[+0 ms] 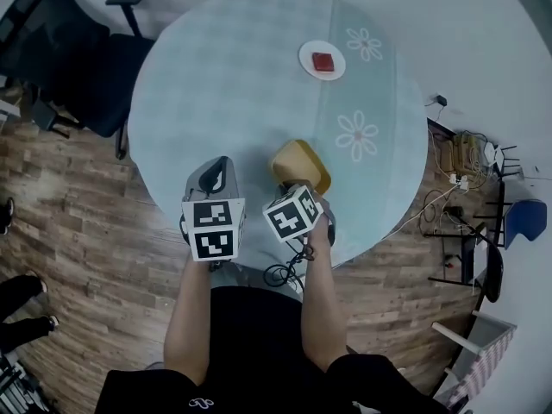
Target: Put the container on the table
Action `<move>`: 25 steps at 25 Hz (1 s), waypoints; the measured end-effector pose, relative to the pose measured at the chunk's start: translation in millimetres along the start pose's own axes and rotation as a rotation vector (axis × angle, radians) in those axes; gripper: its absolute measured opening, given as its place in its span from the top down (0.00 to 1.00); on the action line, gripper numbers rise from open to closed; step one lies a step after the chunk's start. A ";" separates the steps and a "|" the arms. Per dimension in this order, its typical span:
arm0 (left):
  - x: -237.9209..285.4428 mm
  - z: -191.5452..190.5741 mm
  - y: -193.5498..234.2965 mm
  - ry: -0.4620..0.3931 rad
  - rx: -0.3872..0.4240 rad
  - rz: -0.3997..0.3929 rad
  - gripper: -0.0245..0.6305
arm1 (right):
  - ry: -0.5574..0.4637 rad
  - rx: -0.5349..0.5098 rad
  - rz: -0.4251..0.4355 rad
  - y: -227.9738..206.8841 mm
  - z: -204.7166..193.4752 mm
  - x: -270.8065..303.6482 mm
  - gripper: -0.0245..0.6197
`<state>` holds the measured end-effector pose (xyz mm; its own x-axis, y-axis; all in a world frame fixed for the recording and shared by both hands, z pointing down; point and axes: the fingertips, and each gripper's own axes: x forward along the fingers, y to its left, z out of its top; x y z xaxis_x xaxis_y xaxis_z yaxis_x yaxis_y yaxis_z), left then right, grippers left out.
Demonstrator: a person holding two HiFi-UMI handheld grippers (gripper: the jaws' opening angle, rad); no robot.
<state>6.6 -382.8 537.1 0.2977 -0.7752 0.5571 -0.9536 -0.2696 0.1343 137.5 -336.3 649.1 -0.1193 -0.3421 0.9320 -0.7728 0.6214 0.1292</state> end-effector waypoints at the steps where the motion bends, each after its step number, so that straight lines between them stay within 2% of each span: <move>1: 0.4 -1.0 1.0 0.005 0.001 0.000 0.96 | -0.010 0.006 -0.006 0.2 1.4 3.2 0.90; 4: -0.1 4.1 1.5 -0.002 0.000 -0.001 0.96 | -0.089 0.014 0.028 1.7 5.7 -1.0 0.85; 5: -1.0 8.0 0.5 -0.011 0.001 -0.001 0.96 | -0.134 0.023 0.048 0.6 9.2 -8.1 0.81; 7: -5.0 17.2 -3.9 -0.037 0.004 -0.005 0.96 | -0.258 0.068 0.059 -9.8 21.7 -31.3 0.81; 9: -11.8 29.3 -12.9 -0.079 0.010 -0.015 0.96 | -0.425 0.125 -0.001 -32.7 39.8 -67.2 0.86; 11: -21.7 48.2 -27.2 -0.146 0.022 -0.030 0.96 | -0.623 0.150 -0.104 -59.9 58.3 -116.7 0.94; 14: -44.5 84.1 -57.1 -0.276 0.044 -0.068 0.96 | -0.904 0.189 -0.175 -84.4 70.5 -192.6 0.95; 16: -61.7 107.8 -77.5 -0.358 0.068 -0.101 0.96 | -1.016 0.273 -0.197 -99.6 65.6 -228.8 0.95; 18: -76.2 125.1 -93.4 -0.418 0.099 -0.128 0.96 | -1.092 0.327 -0.211 -108.6 59.5 -258.4 0.95; 20: -86.3 134.5 -102.3 -0.449 0.119 -0.141 0.96 | -1.120 0.292 -0.251 -109.5 58.2 -281.9 0.95; 25: -92.4 135.9 -109.4 -0.451 0.117 -0.160 0.96 | -1.059 0.203 -0.334 -107.0 55.0 -292.6 0.95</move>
<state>89.7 -359.3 359.6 0.4548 -0.8820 0.1233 -0.8904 -0.4477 0.0822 220.8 -341.4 343.9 -0.2817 -0.9550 0.0926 -0.9405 0.2940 0.1705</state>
